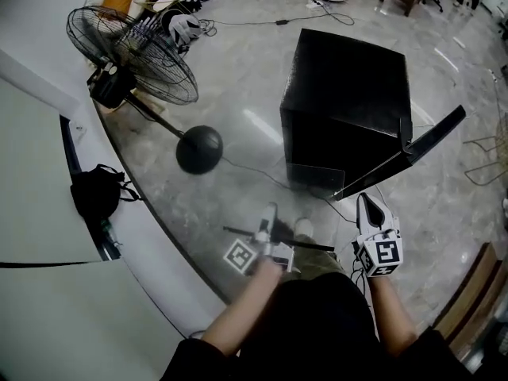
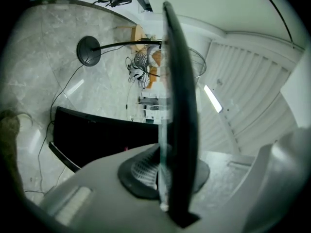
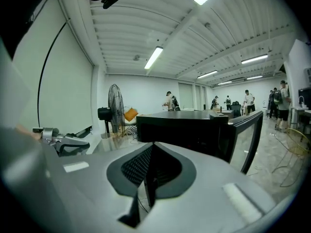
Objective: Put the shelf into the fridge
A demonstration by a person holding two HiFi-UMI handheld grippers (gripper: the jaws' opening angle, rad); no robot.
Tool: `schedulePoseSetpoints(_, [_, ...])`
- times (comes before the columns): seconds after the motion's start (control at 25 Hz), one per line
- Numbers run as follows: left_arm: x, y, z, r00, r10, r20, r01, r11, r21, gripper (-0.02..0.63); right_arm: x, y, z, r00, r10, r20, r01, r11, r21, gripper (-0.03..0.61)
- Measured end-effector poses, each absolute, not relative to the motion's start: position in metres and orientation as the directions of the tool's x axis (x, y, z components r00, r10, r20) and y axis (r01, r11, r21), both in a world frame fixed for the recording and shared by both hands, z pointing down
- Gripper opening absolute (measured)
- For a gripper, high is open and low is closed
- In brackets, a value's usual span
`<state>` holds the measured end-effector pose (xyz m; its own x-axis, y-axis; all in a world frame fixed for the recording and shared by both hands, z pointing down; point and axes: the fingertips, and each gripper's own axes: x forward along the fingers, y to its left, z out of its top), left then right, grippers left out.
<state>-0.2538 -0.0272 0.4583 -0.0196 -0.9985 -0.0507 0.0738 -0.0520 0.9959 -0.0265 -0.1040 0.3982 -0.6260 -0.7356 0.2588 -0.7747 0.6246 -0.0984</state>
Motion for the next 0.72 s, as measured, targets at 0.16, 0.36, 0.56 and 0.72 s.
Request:
schedulePoseSetpoints(0.16, [-0.238, -0.049, 0.474, 0.014, -1.000, -0.024, 0.059, -0.023, 0.998, 0.017, -0.013, -0.114, 0.404, -0.591, -0.765, 0.254, -0.803, 0.589, -0.094, 0.003])
schedulePoseSetpoints(0.36, [-0.214, -0.077, 0.497, 0.063, -0.998, 0.000, 0.056, 0.004, 0.998, 0.017, 0.004, -0.125, 0.416, -0.556, -0.789, 0.264, -0.829, 0.551, -0.096, 0.003])
schedulePoseSetpoints(0.56, [-0.190, -0.100, 0.517, 0.086, -0.996, 0.004, 0.087, 0.012, 0.996, 0.017, 0.026, -0.137, 0.438, -0.505, -0.814, 0.287, -0.861, 0.499, -0.100, 0.003])
schedulePoseSetpoints(0.72, [-0.175, -0.116, 0.530, 0.124, -0.992, 0.007, 0.072, 0.016, 0.997, 0.017, 0.039, -0.144, 0.449, -0.480, -0.829, 0.288, -0.876, 0.470, -0.106, 0.003])
